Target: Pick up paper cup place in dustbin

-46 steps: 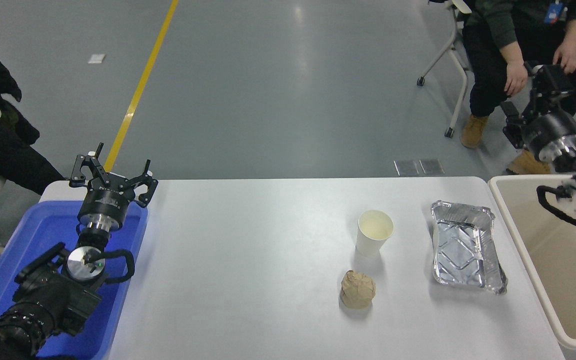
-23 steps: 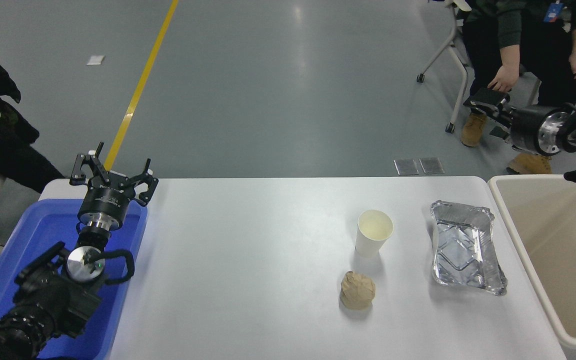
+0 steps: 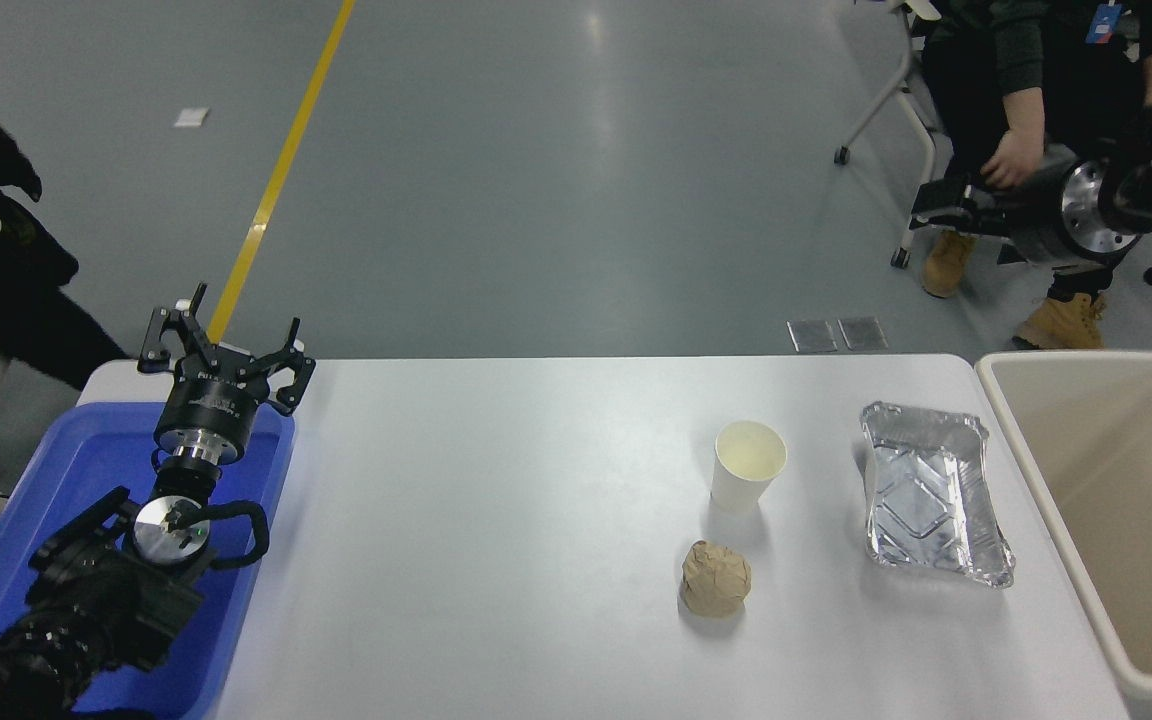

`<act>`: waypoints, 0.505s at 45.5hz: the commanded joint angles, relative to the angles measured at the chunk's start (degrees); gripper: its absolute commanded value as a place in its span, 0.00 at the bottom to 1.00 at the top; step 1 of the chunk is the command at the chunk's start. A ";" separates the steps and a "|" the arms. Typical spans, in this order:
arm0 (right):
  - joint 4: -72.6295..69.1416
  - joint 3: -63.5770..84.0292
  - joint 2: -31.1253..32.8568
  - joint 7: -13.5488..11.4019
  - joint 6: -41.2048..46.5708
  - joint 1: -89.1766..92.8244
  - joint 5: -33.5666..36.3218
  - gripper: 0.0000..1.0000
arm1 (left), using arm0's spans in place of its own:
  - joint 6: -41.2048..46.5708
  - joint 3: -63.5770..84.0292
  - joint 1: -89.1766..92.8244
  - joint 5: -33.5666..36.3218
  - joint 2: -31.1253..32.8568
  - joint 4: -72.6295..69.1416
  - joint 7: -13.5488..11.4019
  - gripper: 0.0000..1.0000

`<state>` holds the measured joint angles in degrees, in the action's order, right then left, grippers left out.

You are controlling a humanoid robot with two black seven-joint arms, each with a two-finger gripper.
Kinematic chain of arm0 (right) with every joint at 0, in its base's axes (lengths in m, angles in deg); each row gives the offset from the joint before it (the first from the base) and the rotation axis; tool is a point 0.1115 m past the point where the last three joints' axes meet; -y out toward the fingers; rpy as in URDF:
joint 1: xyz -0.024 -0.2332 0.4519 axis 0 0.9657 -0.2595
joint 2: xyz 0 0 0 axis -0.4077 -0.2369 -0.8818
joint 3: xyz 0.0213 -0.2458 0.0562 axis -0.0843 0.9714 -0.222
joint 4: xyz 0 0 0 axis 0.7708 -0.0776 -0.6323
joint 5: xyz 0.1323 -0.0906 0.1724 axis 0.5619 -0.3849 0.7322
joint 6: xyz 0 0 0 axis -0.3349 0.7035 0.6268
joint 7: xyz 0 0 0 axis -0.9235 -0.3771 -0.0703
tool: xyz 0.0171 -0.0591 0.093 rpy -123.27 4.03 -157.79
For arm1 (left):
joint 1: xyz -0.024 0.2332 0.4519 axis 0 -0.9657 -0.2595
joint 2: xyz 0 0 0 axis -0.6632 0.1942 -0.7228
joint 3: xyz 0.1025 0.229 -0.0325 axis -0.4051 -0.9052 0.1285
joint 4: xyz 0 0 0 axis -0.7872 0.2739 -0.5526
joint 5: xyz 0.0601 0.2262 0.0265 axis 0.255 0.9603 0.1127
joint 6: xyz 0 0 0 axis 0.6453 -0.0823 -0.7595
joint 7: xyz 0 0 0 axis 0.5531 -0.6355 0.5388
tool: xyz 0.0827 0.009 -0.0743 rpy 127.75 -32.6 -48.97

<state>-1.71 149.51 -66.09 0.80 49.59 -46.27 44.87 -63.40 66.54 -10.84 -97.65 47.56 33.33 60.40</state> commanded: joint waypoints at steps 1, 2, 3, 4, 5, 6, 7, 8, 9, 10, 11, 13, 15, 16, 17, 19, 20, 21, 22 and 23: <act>-2.54 3.80 -3.58 -1.27 12.30 -7.76 -0.29 1.00 | 0.01 0.00 0.00 0.04 0.00 0.00 0.00 0.99; -2.54 3.80 -3.58 -1.27 13.71 -8.29 -0.38 1.00 | 0.01 0.00 0.00 0.04 0.00 0.00 0.00 0.99; -2.54 3.80 -3.58 -1.27 14.94 -8.73 -0.38 1.00 | 0.01 0.00 0.00 0.04 0.09 0.00 0.00 0.99; -2.63 3.80 -3.67 -1.27 15.82 -9.08 -0.38 1.00 | 0.01 0.00 0.00 -0.05 0.00 0.00 0.00 0.99; -2.89 3.80 -3.67 -1.27 16.53 -9.34 -0.47 1.00 | 0.01 0.00 0.00 -0.05 0.00 0.00 0.00 0.99; -3.24 3.89 -3.75 -1.27 17.05 -9.52 -0.47 1.00 | 0.01 0.00 0.00 0.04 0.00 0.00 0.00 0.99; -3.59 3.89 -3.84 -1.27 17.41 -9.78 -0.56 1.00 | 0.01 0.00 0.00 0.04 0.00 0.00 0.00 0.99; -4.03 3.89 -3.93 -1.27 17.67 -10.13 -0.65 1.00 | 0.01 0.00 0.00 0.04 0.00 0.00 0.00 0.99; -4.47 3.89 -4.19 -1.27 17.68 -10.49 -0.82 1.00 | 0.01 0.00 0.00 0.04 0.09 0.00 0.00 0.99; -4.82 3.80 -4.37 -1.27 17.76 -10.84 -1.17 1.00 | 0.01 0.00 0.00 0.04 0.00 0.00 0.00 0.99; -5.26 3.80 -4.63 -1.27 17.85 -11.19 -1.44 1.00 | 0.01 0.00 0.00 0.04 0.00 0.00 0.00 0.99; -5.97 3.63 -4.90 -1.27 18.03 -11.63 -1.70 1.00 | 0.01 0.00 0.00 0.04 0.00 0.00 0.00 0.99; -6.76 3.54 -5.25 -1.27 18.03 -11.98 -1.70 1.00 | 0.09 0.00 0.00 0.04 0.00 0.00 0.00 0.99; -7.20 3.54 -5.42 -1.27 18.03 -12.16 -1.70 1.00 | 0.01 0.00 0.00 0.04 0.00 0.00 0.00 0.99; -7.72 3.36 -5.60 -1.27 18.03 -12.16 -1.70 1.00 | 0.01 0.00 0.00 0.04 0.00 0.00 0.00 0.99; -8.86 3.10 -5.78 -1.27 17.94 -12.16 -1.70 1.00 | 0.01 0.00 0.00 0.04 0.00 0.00 0.00 0.99; -9.22 3.01 -5.86 -1.27 17.77 -12.25 -1.70 1.00 | 0.01 0.00 0.00 0.04 0.09 0.00 0.00 0.99; -9.48 2.84 -5.87 -1.27 17.59 -12.16 -1.70 1.00 | 0.01 0.00 0.00 0.04 0.00 0.00 0.00 0.99; -9.75 2.83 -5.95 -1.27 17.41 -12.16 -1.70 1.00 | 0.09 0.00 0.00 -0.05 0.00 0.00 0.00 0.99; -9.75 2.75 -6.13 -1.27 17.24 -12.16 -1.70 1.00 | 0.09 0.00 0.00 0.04 0.00 0.00 0.00 0.99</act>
<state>-7.92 152.67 -70.75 -0.37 65.52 -56.65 43.57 -63.39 66.54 -10.84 -97.62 47.58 33.33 60.40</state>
